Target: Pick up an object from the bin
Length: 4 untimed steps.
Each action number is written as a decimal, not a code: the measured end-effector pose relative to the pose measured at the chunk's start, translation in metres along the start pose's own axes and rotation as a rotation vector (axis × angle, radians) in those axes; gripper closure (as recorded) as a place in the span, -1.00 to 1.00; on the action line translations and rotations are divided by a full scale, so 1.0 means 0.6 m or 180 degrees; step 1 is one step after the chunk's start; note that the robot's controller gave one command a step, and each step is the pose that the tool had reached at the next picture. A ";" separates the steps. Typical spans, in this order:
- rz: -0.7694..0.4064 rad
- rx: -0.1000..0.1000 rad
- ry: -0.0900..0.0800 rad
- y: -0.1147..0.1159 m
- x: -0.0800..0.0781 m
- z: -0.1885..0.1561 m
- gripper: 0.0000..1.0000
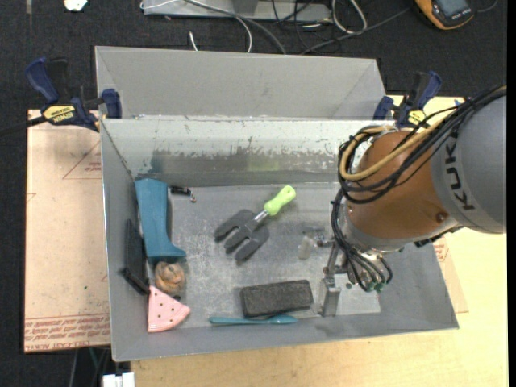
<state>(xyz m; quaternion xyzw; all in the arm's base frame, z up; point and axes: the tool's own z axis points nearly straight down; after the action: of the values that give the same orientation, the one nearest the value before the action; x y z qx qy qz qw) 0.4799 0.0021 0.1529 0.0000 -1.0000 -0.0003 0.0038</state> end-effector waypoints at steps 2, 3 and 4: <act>0.0039 -0.0006 -0.0021 0.082 -0.035 0.136 -1.00; -0.0011 -0.0002 -0.0055 0.095 -0.031 0.089 -1.00; 0.0023 -0.0005 -0.0015 0.088 -0.030 0.131 -1.00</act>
Offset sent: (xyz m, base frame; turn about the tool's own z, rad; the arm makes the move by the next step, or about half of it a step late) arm 0.0195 0.0482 -0.0829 0.0156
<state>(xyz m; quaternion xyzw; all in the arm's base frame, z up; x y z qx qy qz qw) 0.4975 0.0552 0.0740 -0.0036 -1.0000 -0.0010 0.0015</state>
